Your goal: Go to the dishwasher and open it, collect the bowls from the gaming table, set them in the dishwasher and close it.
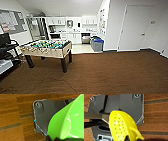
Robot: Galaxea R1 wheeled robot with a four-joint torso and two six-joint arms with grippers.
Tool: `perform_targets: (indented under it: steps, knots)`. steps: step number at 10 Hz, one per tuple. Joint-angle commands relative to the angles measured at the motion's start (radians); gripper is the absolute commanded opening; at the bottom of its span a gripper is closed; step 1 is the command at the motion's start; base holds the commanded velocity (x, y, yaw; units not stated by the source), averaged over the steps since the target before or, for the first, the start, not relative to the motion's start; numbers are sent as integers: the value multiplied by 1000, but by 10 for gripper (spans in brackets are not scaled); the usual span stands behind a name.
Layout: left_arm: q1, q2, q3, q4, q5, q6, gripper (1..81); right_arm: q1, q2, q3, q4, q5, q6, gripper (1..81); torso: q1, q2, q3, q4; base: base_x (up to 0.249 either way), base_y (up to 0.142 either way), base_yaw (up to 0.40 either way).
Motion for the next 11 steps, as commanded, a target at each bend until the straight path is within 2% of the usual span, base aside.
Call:
perform_targets:
  steps: [1, 11]
  knots:
    - [-35, -14, -7, -2, 40, 0, 10, 28, -13, -8, -7, -46, -4, 10, 0, 0, 0, 0, 114, 0, 0]
    - [-35, -10, -7, 3, 40, 0, 10, 28, -13, -8, -7, -48, -13, 10, 1, 0, 0, 0, 123, 0, 0]
